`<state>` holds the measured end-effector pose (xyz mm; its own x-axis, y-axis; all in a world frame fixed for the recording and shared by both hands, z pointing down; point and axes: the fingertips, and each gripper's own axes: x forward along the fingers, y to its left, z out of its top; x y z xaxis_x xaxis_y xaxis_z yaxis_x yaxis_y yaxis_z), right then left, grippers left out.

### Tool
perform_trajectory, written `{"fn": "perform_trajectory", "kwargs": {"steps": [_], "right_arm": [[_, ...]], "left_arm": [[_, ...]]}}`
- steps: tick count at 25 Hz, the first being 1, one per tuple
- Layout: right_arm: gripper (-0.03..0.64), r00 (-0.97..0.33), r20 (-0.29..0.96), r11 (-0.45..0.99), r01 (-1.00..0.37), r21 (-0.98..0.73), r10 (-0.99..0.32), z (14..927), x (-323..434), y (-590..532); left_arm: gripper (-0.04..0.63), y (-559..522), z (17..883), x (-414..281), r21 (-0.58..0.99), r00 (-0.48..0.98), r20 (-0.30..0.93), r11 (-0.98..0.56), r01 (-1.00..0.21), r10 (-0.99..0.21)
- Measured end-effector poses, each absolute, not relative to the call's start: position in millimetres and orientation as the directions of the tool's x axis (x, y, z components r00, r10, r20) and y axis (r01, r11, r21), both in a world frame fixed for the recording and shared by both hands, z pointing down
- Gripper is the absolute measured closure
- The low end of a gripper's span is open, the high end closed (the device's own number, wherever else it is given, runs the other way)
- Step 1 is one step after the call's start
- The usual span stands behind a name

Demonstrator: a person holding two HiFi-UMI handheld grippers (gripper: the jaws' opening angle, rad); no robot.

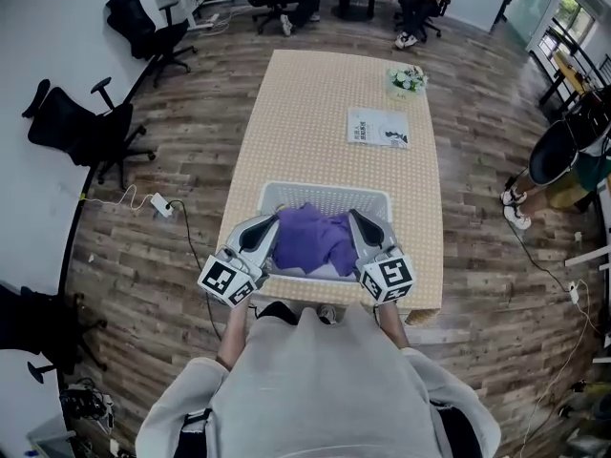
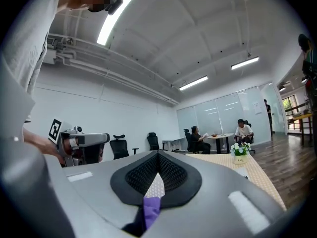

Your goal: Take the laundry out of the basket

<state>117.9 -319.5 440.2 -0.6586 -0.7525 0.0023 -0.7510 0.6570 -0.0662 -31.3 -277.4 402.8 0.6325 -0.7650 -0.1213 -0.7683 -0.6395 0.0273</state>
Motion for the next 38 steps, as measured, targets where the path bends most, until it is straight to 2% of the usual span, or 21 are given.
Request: {"fn": "perform_trajectory", "kwargs": {"steps": [11,16,27,31,33,34,36,38], "right_arm": [[0.617,-0.560,0.044,0.552,-0.825,-0.120,-0.827,457,125,-353],[0.617,-0.527,0.102,0.515,-0.848,-0.129,-0.843,469,123,-361],[0.617,-0.515,0.263,0.488,-0.857,-0.166,-0.816,504,112,-388],[0.617,-0.521,0.392,0.517,-0.847,-0.123,-0.759,528,99,-391],[0.617,-0.515,0.507,0.610,-0.792,0.025,-0.690,543,87,-386],[0.617,-0.495,0.573,0.677,-0.721,0.149,-0.653,552,81,-380],[0.617,-0.395,0.707,0.797,-0.437,0.417,-0.587,574,71,-363],[0.617,-0.274,0.794,0.838,-0.111,0.535,-0.543,594,68,-346]], "left_arm": [[0.586,-331,411,-54,0.044,0.670,-0.097,-0.676,-0.736,-0.736],[0.586,-350,418,-61,0.068,0.697,-0.089,-0.702,-0.709,-0.712],[0.586,-378,459,-108,0.133,0.664,0.022,-0.656,-0.743,-0.748],[0.584,-382,473,-118,0.169,0.651,0.027,-0.638,-0.751,-0.759],[0.585,-381,477,-118,0.190,0.651,0.021,-0.636,-0.748,-0.759],[0.586,-379,479,-117,0.198,0.652,0.019,-0.636,-0.746,-0.758],[0.586,-376,482,-116,0.207,0.655,0.015,-0.639,-0.741,-0.755],[0.584,-374,482,-116,0.209,0.657,0.009,-0.641,-0.738,-0.754]]}}
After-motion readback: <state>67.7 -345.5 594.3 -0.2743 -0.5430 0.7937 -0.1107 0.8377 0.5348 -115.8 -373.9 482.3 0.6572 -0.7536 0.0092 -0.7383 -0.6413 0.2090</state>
